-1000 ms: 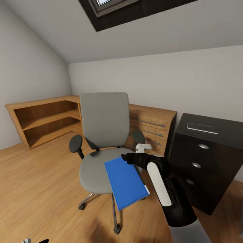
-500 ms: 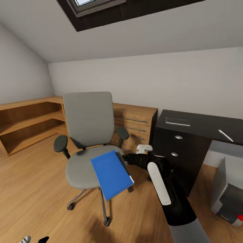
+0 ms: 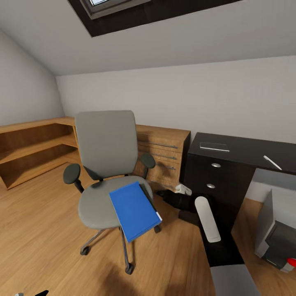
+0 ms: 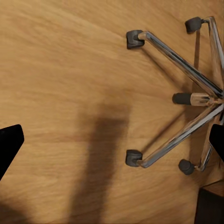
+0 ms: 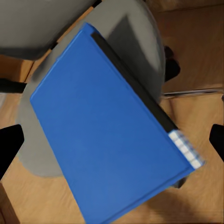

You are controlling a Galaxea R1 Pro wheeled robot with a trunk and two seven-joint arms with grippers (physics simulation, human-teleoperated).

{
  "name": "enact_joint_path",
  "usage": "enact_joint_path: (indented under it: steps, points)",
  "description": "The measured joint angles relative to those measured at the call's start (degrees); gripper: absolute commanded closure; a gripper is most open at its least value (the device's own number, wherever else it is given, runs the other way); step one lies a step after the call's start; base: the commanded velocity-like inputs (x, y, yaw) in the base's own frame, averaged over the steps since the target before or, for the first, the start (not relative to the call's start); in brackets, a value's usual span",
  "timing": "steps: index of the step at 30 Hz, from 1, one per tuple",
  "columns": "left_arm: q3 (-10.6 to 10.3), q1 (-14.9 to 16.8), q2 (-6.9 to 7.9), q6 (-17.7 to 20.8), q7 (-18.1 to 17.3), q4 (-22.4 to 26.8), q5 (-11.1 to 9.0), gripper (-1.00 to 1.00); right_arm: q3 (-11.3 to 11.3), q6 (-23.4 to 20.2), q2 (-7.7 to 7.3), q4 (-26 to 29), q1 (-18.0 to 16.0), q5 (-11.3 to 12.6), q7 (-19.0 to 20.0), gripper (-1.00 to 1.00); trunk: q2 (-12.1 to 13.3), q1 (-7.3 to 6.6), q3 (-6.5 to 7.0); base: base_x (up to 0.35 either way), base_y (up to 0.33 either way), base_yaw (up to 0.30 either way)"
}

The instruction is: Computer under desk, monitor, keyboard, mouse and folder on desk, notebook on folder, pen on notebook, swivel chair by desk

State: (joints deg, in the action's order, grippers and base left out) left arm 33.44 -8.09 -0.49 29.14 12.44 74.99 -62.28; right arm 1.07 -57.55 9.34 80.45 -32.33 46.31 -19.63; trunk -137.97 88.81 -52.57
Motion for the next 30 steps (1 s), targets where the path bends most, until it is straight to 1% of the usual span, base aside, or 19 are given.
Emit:
enact_joint_path:
  steps: [1,2,3,4,9,10,11,12,13,16,17,19,21,22,23,24,26,28,30]
  points:
    - [0.06,0.00,0.02,0.01,0.01,0.01,-0.20,-1.00,-0.44,0.01,-0.01,-0.05,0.09,0.19,-0.02,-1.00,-0.40,0.22,-0.18,0.000,0.000,0.000]
    - [0.15,0.00,0.07,0.03,0.03,0.02,-0.48,-1.00,-1.46,0.10,-0.04,-0.11,0.24,0.38,-0.01,-1.00,-0.80,0.44,-0.36,0.000,0.000,-0.010]
    - [0.20,-0.01,0.13,0.11,0.04,0.03,-0.80,-1.00,-3.67,0.18,-0.07,0.07,0.42,0.66,0.09,-1.00,-1.20,0.66,-0.54,0.000,0.000,-0.007]
    - [0.21,-0.01,0.15,0.16,0.05,0.03,-0.89,-1.00,-4.59,0.22,-0.07,0.18,0.47,0.96,0.14,-1.00,-1.60,0.88,-0.72,0.000,0.000,-0.005]
    - [0.23,-0.01,0.17,0.22,0.02,0.03,-0.97,-1.00,-6.36,0.18,-0.07,0.09,0.59,1.22,0.20,-1.00,-3.61,1.98,-1.62,0.000,0.000,-0.002]
    - [0.23,-0.01,0.17,0.23,0.02,0.03,-0.98,-1.00,-7.04,0.16,-0.07,0.04,0.60,1.27,0.20,-1.00,-4.01,2.20,-1.80,0.000,0.000,0.000]
    - [0.23,-0.01,0.17,0.23,0.00,0.03,-0.98,-1.00,-8.89,0.06,-0.05,-0.09,0.68,1.47,0.25,-1.00,-4.41,2.42,-1.98,0.000,0.000,0.000]
    - [0.23,-0.01,0.17,0.23,0.00,0.03,-0.99,-1.00,-9.92,0.00,-0.03,-0.16,0.72,1.81,0.28,-1.00,-4.81,2.64,-2.15,0.000,0.000,0.000]
    - [0.20,-0.01,0.17,0.24,-0.02,0.03,-0.99,-1.00,-11.60,-0.16,-0.05,-0.35,0.81,2.61,0.36,-1.00,-5.21,2.86,-2.33,0.000,0.000,0.000]
    - [0.14,0.00,0.17,0.24,-0.05,0.03,-1.00,-1.00,-13.21,-0.32,-0.09,-1.24,0.93,4.53,0.45,-1.00,-5.28,2.95,-2.99,0.000,0.000,0.000]
    - [0.09,0.00,0.17,0.24,-0.07,0.03,-1.00,-1.00,-13.81,-0.41,-0.12,-2.33,0.99,5.81,0.51,-1.00,-5.30,2.98,-3.22,0.000,0.000,0.000]
    - [0.05,0.00,0.18,0.24,-0.09,0.03,-1.00,-1.00,-14.21,-0.45,-0.13,-3.93,1.02,7.19,0.59,-1.00,-5.32,3.03,-3.66,0.000,0.000,0.000]
    - [0.01,0.00,0.18,0.24,-0.10,0.03,-1.00,-1.00,-14.52,-0.43,-0.15,-7.23,1.05,8.80,1.67,-1.00,-5.35,3.08,-4.10,0.000,0.000,0.000]
    - [0.00,0.00,0.18,0.24,-0.10,0.03,-1.00,-1.00,-14.54,-0.34,-0.15,-8.66,1.06,9.12,2.52,-1.00,-5.36,3.11,-4.33,0.000,0.000,0.000]
    - [-0.01,0.00,0.18,0.24,-0.10,0.03,-1.00,-1.00,-14.49,-0.10,-0.16,-11.99,1.08,9.36,4.94,-1.00,-5.37,3.14,-4.55,0.000,0.000,0.000]
    - [-0.01,0.00,0.18,0.24,-0.10,0.03,-1.00,-1.00,-14.49,-0.06,-0.16,-12.18,1.06,9.51,5.02,-1.00,-5.39,3.16,-4.77,0.000,0.000,0.000]
    - [-0.08,0.00,0.18,0.24,-0.10,0.03,-1.00,-1.00,-14.17,1.89,-0.20,-19.70,1.07,9.55,12.52,-1.00,-5.41,3.22,-5.22,0.000,0.000,0.000]
    - [-0.09,0.00,0.18,0.24,-0.10,0.03,-1.00,-1.00,-14.02,4.13,-0.22,-23.25,1.03,9.94,16.45,-1.00,-5.44,3.26,-5.66,0.000,0.000,0.000]
    - [-0.18,0.00,0.18,0.24,-0.12,0.03,-1.01,-1.00,-13.55,8.95,-0.25,-27.71,1.01,9.65,21.74,-1.00,-5.45,3.26,-5.66,0.000,0.000,0.000]
